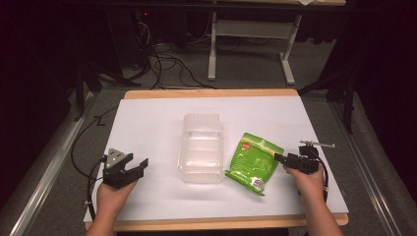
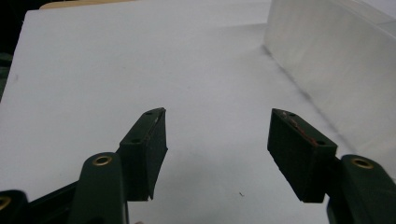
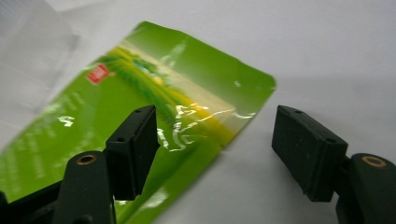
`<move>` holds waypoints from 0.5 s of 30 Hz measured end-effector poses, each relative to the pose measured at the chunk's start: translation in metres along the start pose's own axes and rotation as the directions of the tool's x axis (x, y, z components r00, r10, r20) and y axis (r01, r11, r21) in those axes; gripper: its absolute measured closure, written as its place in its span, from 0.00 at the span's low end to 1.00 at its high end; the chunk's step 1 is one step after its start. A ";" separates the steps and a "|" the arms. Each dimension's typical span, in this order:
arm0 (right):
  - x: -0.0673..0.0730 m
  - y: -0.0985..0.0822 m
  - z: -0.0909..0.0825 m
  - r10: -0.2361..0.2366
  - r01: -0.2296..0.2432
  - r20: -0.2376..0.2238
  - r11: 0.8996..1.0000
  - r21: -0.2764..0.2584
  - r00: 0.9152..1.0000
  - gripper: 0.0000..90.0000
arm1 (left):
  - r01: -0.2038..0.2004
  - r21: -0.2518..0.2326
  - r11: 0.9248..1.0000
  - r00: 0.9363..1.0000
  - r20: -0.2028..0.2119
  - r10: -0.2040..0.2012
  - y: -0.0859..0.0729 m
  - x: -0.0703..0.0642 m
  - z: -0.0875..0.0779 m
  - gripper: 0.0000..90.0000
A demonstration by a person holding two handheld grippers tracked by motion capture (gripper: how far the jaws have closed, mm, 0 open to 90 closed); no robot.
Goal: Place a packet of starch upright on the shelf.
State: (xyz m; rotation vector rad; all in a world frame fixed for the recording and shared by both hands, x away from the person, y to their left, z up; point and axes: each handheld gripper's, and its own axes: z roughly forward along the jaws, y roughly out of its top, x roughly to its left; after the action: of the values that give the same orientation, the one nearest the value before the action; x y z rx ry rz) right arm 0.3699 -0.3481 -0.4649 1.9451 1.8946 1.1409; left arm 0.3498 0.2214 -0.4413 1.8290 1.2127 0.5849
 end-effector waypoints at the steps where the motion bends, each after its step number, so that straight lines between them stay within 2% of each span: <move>1: 0.001 0.000 0.000 0.023 -0.023 -0.023 1.000 -0.009 0.999 0.34 | -0.004 -0.001 1.000 1.000 -0.002 0.004 0.000 0.000 0.000 0.42; 2: 0.001 0.000 0.000 0.044 -0.044 -0.042 0.999 -0.008 0.998 0.32 | -0.005 0.001 1.000 1.000 -0.004 0.005 0.000 -0.001 0.000 0.42; 3: 0.001 0.000 0.000 0.044 -0.044 -0.042 0.999 -0.008 0.998 0.32 | -0.005 0.001 1.000 1.000 -0.004 0.005 0.000 -0.001 0.000 0.42; 4: 0.002 0.000 0.004 0.045 -0.046 -0.066 0.999 -0.009 0.997 0.29 | -0.007 0.004 1.000 1.000 -0.003 0.007 0.000 -0.001 0.001 0.42; 8: 0.010 0.000 0.013 0.030 -0.029 -0.027 0.999 0.018 0.999 0.21 | -0.009 0.006 1.000 1.000 0.000 0.009 0.000 -0.002 0.001 0.42; 9: 0.010 0.000 0.013 0.030 -0.029 -0.027 0.999 0.018 0.999 0.21 | -0.009 0.006 1.000 1.000 0.000 0.009 0.000 -0.002 0.001 0.42; 10: 0.016 0.001 0.018 0.036 -0.036 -0.036 0.999 0.016 0.999 0.21 | -0.009 0.010 1.000 1.000 -0.001 0.009 0.000 -0.001 0.001 0.42; 13: 0.025 0.002 0.024 -0.001 0.001 -0.012 1.000 0.019 1.000 0.17 | -0.008 0.009 1.000 1.000 -0.001 0.008 0.000 -0.001 0.001 0.42; 15: 0.030 0.002 0.026 -0.030 0.030 0.018 0.999 0.026 0.999 0.21 | -0.009 0.009 1.000 1.000 0.000 0.009 0.000 -0.001 0.001 0.42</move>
State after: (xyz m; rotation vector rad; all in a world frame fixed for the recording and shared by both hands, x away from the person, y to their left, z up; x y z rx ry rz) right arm 0.3840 -0.3117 -0.4702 1.9268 1.9322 1.0923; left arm 0.3500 0.2199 -0.4422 1.8430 1.2099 0.5854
